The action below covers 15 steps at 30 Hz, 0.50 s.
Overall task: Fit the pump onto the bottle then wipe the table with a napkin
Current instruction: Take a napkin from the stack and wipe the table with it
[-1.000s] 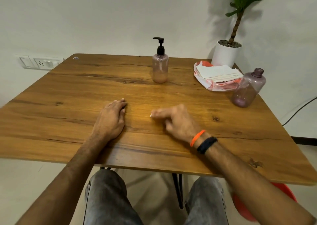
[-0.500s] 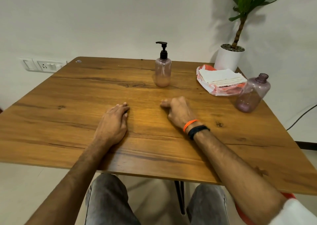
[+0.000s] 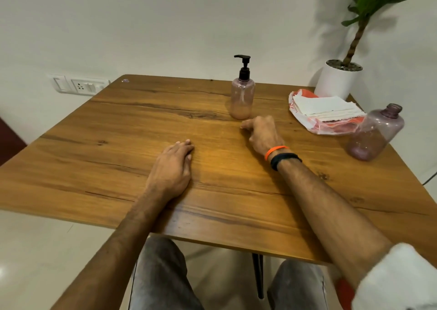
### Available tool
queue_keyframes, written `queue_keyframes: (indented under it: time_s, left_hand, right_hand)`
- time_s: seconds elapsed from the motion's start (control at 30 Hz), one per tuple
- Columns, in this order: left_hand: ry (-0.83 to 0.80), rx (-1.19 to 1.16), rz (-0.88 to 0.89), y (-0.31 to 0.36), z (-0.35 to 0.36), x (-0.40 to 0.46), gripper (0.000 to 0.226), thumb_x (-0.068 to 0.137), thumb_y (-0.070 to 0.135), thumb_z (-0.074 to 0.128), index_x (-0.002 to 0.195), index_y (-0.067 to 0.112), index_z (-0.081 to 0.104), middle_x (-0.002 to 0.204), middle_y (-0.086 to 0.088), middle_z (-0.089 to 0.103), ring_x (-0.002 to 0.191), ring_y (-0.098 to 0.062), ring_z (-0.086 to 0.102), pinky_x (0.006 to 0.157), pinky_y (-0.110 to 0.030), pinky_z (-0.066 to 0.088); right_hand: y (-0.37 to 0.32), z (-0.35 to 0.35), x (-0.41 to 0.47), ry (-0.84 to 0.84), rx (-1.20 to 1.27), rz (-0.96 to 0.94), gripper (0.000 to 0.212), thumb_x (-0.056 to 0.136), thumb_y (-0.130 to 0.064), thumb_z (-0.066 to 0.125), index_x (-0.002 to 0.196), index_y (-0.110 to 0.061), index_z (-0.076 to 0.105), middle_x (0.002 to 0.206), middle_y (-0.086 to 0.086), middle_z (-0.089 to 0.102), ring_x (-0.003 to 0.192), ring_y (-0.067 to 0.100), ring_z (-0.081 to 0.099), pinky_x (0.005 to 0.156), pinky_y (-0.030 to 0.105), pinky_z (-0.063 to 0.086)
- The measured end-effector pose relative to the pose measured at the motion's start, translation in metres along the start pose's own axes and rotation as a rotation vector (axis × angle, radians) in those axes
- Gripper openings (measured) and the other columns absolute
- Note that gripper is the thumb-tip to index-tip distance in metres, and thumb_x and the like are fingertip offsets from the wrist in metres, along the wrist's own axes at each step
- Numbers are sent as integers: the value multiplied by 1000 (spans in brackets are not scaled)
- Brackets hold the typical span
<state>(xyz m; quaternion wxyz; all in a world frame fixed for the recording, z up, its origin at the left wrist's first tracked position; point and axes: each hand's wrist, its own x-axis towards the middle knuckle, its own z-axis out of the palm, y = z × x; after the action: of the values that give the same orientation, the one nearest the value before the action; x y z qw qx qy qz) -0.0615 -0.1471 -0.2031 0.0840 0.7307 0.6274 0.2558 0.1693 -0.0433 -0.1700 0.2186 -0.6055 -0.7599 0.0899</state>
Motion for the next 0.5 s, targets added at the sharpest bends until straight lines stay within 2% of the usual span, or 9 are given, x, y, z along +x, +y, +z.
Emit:
queue_keyframes:
  time_s: [0.07, 0.13, 0.27, 0.37, 0.43, 0.5]
  left_hand:
    - [-1, -6, 0, -1, -1, 0, 38, 99, 16, 45, 135, 10, 54, 148, -6, 47, 139, -22, 39, 117, -33, 24]
    - [0, -6, -3, -1, -1, 1, 38, 99, 16, 45, 135, 10, 54, 148, -6, 47, 139, -22, 39, 117, -32, 24]
    - [-4, -5, -16, -1, 0, 1, 38, 98, 17, 45, 134, 11, 55, 148, -6, 48, 139, -23, 40, 118, -36, 25]
    - [5, 9, -14, -1, 1, 2, 38, 97, 15, 46, 133, 9, 56, 146, -8, 49, 138, -24, 41, 117, -36, 26]
    - [8, 9, -9, -1, 1, 2, 37, 97, 15, 47, 133, 8, 56, 146, -8, 50, 137, -24, 42, 117, -36, 27]
    - [6, 2, -9, -2, 1, 2, 38, 98, 16, 46, 133, 9, 56, 146, -8, 49, 138, -24, 41, 117, -36, 26]
  right_hand:
    - [1, 6, 10, -63, -63, 21, 47, 84, 8, 54, 118, -21, 69, 120, 15, 65, 106, 34, 64, 99, 42, 51]
    - [-10, 13, 9, -97, -75, -42, 49, 84, 7, 54, 122, -20, 67, 124, 14, 64, 112, 32, 62, 102, 39, 48]
    - [-52, 23, -41, -231, -19, -386, 52, 80, 11, 52, 125, -12, 65, 135, 6, 61, 127, 21, 54, 112, 29, 36]
    - [-65, 22, -78, -242, 102, -601, 46, 75, 12, 56, 113, -8, 72, 122, 8, 68, 119, 19, 61, 107, 30, 44]
    - [-63, 18, -73, -211, 180, -580, 44, 73, 13, 57, 107, -9, 75, 114, 6, 72, 113, 14, 64, 104, 23, 45]
    - [-56, 15, -45, -94, 255, -405, 43, 75, 13, 56, 104, -10, 76, 111, 4, 73, 109, 11, 66, 102, 14, 42]
